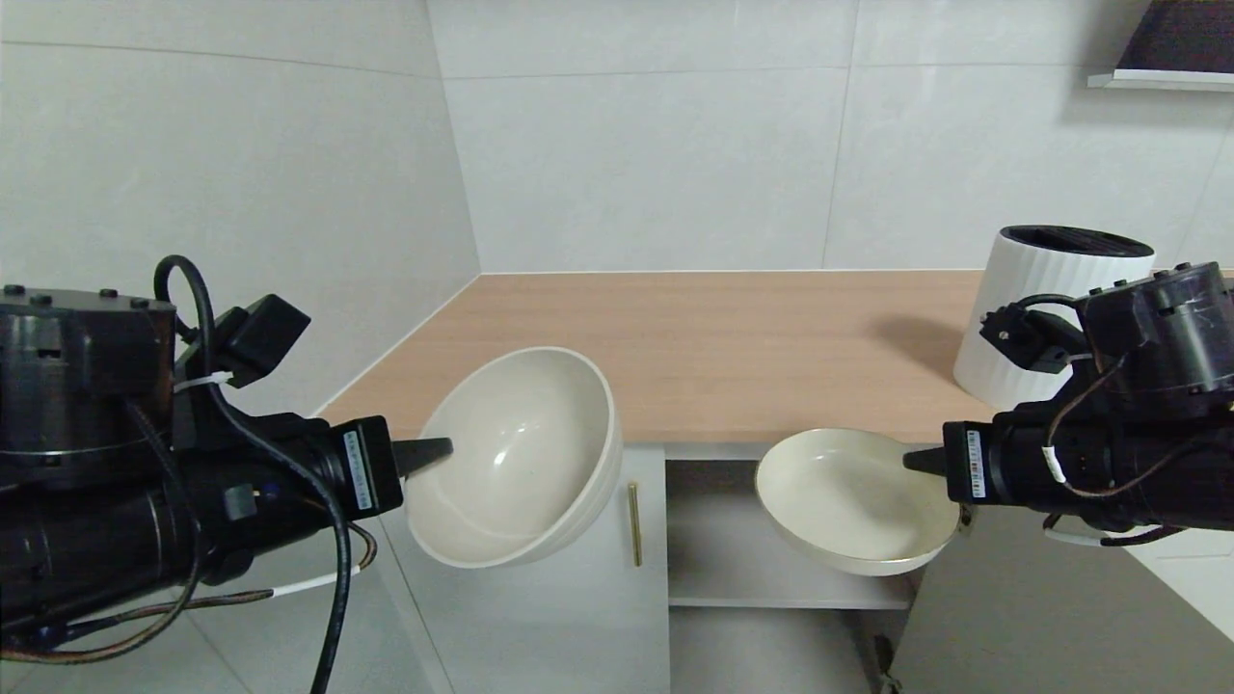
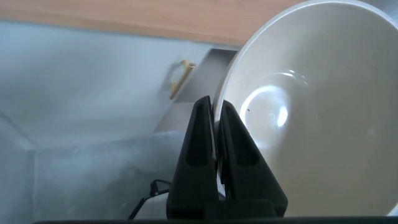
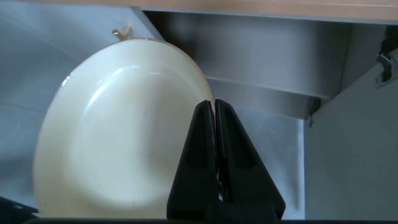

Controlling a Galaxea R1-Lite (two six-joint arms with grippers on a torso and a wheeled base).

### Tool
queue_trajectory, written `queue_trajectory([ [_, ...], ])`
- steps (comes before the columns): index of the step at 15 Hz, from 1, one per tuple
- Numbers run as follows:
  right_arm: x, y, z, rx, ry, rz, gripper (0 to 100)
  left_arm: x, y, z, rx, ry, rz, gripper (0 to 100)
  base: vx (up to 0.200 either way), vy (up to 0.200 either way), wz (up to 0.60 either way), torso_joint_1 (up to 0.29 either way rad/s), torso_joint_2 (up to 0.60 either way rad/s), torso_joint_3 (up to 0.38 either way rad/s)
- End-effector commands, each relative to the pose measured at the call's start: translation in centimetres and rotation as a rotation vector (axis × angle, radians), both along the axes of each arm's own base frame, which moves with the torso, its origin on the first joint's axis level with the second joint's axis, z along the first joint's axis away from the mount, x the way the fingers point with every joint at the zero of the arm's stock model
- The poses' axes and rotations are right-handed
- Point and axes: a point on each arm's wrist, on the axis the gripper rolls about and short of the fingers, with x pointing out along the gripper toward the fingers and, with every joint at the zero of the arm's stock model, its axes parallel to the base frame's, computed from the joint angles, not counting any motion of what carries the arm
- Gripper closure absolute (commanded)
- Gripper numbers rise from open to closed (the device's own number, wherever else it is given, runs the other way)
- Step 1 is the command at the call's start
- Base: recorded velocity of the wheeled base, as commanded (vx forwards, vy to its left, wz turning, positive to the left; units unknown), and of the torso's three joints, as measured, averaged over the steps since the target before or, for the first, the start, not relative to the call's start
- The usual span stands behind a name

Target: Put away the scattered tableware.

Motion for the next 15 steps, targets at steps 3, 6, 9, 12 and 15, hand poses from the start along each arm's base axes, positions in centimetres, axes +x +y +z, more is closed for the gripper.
queue_trajectory([
  [3,0.5,0.3,-0.7,-0.013,0.026,0.0,100,0.4,-0.4,-0.6,0.011,0.025,-0.009,100,0.0,0.0,0.0,0.0,0.0,0.0],
  [6,0.8,0.4,-1.3,-0.034,0.039,0.008,100,0.4,-0.4,-0.8,0.014,0.031,-0.009,100,0.0,0.0,0.0,0.0,0.0,0.0],
  [9,0.8,0.4,-1.5,-0.042,0.047,0.011,100,0.8,-0.6,-1.3,0.023,0.052,-0.009,100,0.0,0.0,0.0,-0.055,0.13,0.078],
  [12,0.9,0.4,-1.6,-0.051,0.046,0.018,100,1.0,-0.6,-1.4,0.026,0.057,-0.009,100,0.0,0.0,0.0,-0.162,0.42,0.24],
  [15,0.9,0.5,-1.9,-0.056,0.056,0.018,100,1.0,-0.7,-1.6,0.029,0.066,-0.012,100,0.0,0.0,0.0,-0.186,0.47,0.286],
])
